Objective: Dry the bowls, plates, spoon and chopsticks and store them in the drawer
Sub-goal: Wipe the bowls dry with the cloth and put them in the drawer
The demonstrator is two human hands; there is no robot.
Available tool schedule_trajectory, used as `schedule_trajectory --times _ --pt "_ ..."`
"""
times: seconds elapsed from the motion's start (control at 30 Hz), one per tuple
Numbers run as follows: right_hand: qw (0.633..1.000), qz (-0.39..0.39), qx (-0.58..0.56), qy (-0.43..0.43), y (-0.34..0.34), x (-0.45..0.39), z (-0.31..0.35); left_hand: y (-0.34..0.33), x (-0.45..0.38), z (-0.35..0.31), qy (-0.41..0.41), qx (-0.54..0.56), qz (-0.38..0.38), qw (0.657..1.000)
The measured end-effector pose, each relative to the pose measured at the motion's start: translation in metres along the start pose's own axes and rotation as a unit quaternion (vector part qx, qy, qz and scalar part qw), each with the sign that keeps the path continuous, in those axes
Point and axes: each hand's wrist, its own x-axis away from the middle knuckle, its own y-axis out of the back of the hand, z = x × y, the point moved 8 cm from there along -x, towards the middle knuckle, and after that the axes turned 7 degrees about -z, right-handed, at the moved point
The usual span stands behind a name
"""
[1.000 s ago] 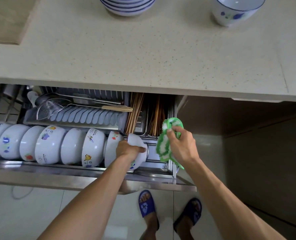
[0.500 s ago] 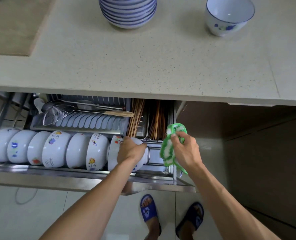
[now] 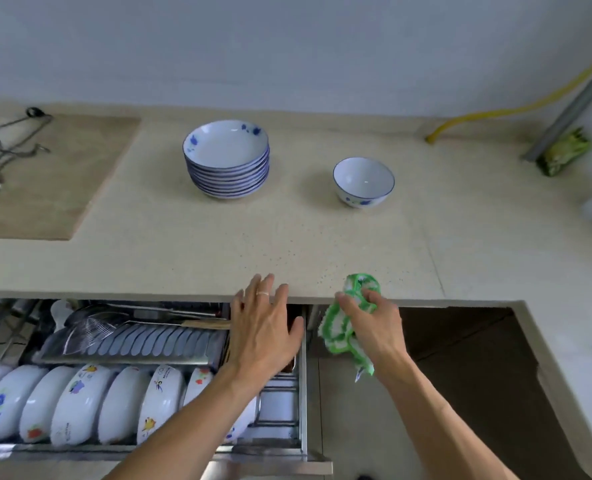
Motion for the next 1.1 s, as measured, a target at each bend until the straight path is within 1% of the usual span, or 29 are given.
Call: schedule_trajectory --times 0.07,0.13,0.17,0.27,0.4,0.47,0.57,0.7,0.77,0.83,0.93,1.1 --pt "0.999 -0.016 -0.040 -0.009 0.023 -0.020 0.014 0.012 -0.024 -0.020 -0.018 0.002 -0.029 0.999" --pt "0.998 -0.025 -0.058 -0.018 0.038 -0.042 0.025 0.018 -0.047 -0.033 -0.019 0.004 -0.036 0.999" --pt "0.997 -0.032 -0.062 -0.023 0.045 -0.056 0.029 0.017 -0.060 -0.040 -0.015 0.001 -0.033 0.999" --pt "0.996 -0.046 -0.070 -0.032 0.061 -0.100 0.041 0.019 -0.098 -0.055 -0.003 -0.019 -0.062 0.998" --pt "0.994 -0.039 -0.093 -0.030 0.073 -0.173 0.071 0.005 -0.161 -0.078 0.021 -0.025 -0.069 0.997" --pt "0.996 -0.035 -0.080 -0.035 0.076 -0.218 0.082 -0.009 -0.202 -0.090 0.049 -0.023 -0.063 0.997" --pt "0.998 -0.034 -0.048 -0.034 0.074 -0.253 0.096 -0.020 -0.234 -0.094 0.088 0.000 -0.063 0.994" --pt "0.998 0.028 0.042 -0.036 0.052 -0.301 0.107 -0.044 -0.277 -0.099 0.156 0.030 -0.016 0.987" --pt "0.995 0.050 0.075 -0.038 0.039 -0.314 0.103 -0.054 -0.287 -0.100 0.176 0.037 0.007 0.984" --pt "0.992 0.071 0.095 -0.041 0.027 -0.325 0.096 -0.062 -0.292 -0.102 0.179 0.026 0.023 0.983" --pt "0.992 0.083 0.078 -0.046 0.020 -0.330 0.090 -0.066 -0.291 -0.101 0.186 0.034 0.025 0.982" --pt "0.995 0.084 0.051 -0.026 0.025 -0.326 0.097 -0.057 -0.286 -0.102 0.187 0.072 0.014 0.980"
